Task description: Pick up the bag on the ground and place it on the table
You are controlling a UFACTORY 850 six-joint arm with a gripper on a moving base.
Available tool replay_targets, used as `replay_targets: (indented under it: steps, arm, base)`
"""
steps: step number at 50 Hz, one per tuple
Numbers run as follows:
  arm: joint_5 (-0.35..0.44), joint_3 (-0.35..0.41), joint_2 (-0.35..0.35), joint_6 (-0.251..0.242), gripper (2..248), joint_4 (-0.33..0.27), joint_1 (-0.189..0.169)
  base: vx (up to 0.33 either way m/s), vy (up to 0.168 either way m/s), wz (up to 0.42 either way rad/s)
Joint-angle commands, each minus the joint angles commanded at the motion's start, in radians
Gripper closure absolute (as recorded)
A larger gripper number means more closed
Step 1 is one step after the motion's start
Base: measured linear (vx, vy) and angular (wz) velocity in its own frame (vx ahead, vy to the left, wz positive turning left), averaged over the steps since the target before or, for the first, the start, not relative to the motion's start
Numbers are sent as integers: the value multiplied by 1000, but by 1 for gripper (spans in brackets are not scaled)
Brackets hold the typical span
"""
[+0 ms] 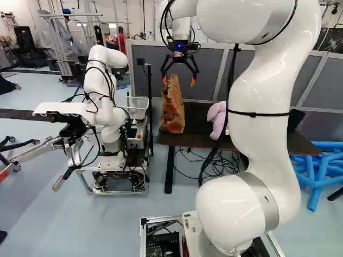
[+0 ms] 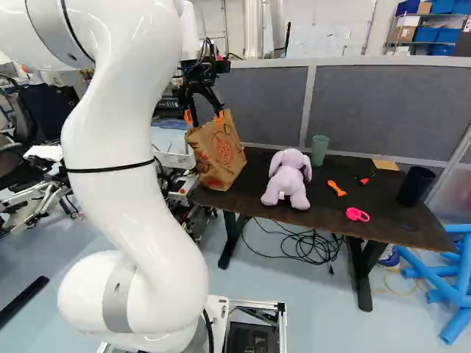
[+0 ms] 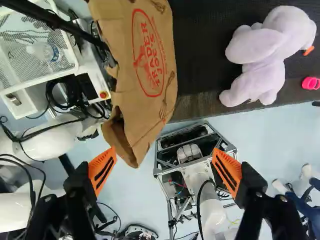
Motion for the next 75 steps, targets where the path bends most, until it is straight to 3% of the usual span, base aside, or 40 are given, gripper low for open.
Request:
replay_targets:
  steps: [75]
  arm:
    - [0,0,0,0,3,0,0]
  base:
    - [-131,-1,15]
